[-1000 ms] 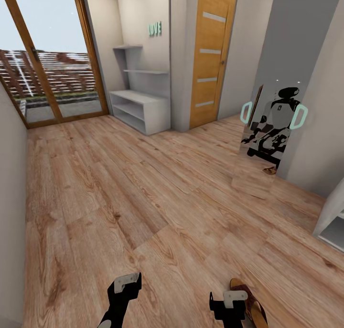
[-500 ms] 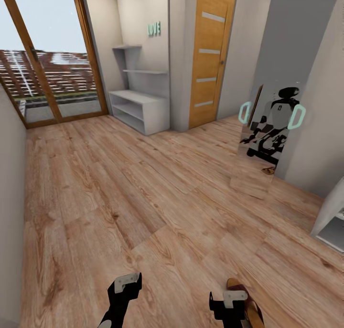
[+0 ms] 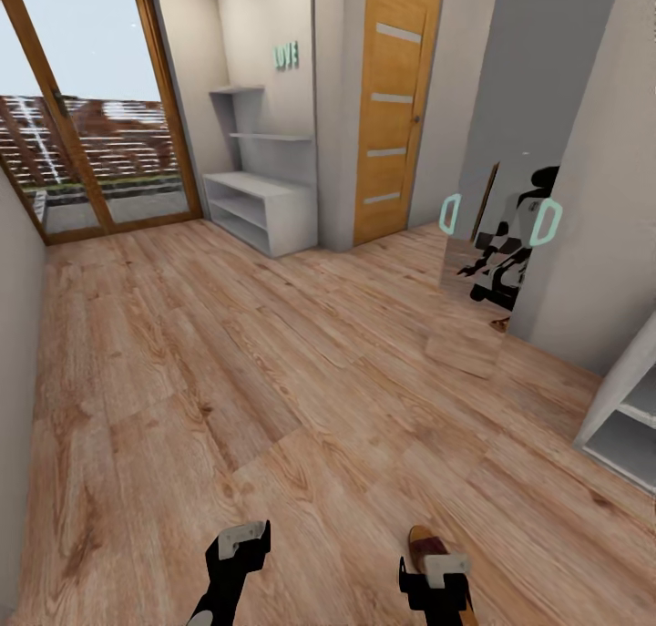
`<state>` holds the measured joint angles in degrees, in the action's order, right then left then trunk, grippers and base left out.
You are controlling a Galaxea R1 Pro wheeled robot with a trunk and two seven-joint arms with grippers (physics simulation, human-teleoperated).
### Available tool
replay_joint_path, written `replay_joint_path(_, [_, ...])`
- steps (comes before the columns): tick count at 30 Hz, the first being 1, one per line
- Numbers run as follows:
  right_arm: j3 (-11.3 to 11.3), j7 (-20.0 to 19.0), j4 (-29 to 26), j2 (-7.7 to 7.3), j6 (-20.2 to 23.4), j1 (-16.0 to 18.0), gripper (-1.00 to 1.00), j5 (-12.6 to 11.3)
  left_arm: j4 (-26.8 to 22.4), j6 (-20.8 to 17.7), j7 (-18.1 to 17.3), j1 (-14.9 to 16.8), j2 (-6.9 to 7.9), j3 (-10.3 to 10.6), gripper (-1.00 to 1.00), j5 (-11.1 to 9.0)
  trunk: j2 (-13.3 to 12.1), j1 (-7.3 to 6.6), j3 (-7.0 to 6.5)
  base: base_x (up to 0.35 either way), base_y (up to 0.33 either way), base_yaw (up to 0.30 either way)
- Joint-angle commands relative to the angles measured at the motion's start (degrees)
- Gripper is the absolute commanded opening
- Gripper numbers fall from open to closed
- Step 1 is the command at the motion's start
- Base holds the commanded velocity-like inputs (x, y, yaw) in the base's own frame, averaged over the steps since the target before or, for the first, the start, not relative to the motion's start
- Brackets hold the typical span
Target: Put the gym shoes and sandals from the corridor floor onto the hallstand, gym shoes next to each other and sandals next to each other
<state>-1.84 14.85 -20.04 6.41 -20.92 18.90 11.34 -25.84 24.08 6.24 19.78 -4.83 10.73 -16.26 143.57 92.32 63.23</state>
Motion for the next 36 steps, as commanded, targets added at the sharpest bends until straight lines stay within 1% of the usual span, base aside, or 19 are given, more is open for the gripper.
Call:
replay_joint_path(1, [0.0,0.0,0.0,0.00,0.0,0.0,1.00,0.0,0.0,0.0,0.0,0.0,0.00,0.0,1.00,0.0,0.0,0.00,0.00,-0.027,-0.095,0.000])
replay_joint_path(25, [0.0,0.0,0.0,-0.06,-0.1,0.0,1.00,0.0,0.0,0.0,0.0,0.0,0.00,0.0,1.00,0.0,0.0,0.00,0.00,-0.007,-0.025,0.000])
replay_joint_path(27, [-0.1,-0.4,0.7,-0.72,-0.7,0.6,1.00,0.3,0.3,0.7,-0.7,0.7,0.66,-0.4,1.00,0.6,0.0,0.00,0.00,0.000,0.000,0.000])
replay_joint_path(31, [0.0,-0.2,0.6,-2.02,-2.0,1.8,1.00,0.3,0.0,1.9,-0.6,2.0,1.95,-0.2,1.00,1.9,0.0,0.00,0.00,0.000,0.000,0.000])
replay_joint_path(32, [0.0,-0.2,0.6,-2.34,-2.4,1.8,1.00,0.3,0.0,2.3,-0.6,2.3,2.28,-0.2,1.00,1.9,0.0,0.00,0.00,0.000,0.000,0.000])
replay_joint_path(36, [0.0,-0.2,0.6,-2.50,-3.5,1.8,1.00,0.3,0.0,3.0,-0.6,2.7,3.58,-0.2,1.00,1.9,0.0,0.00,0.00,0.000,0.000,0.000])
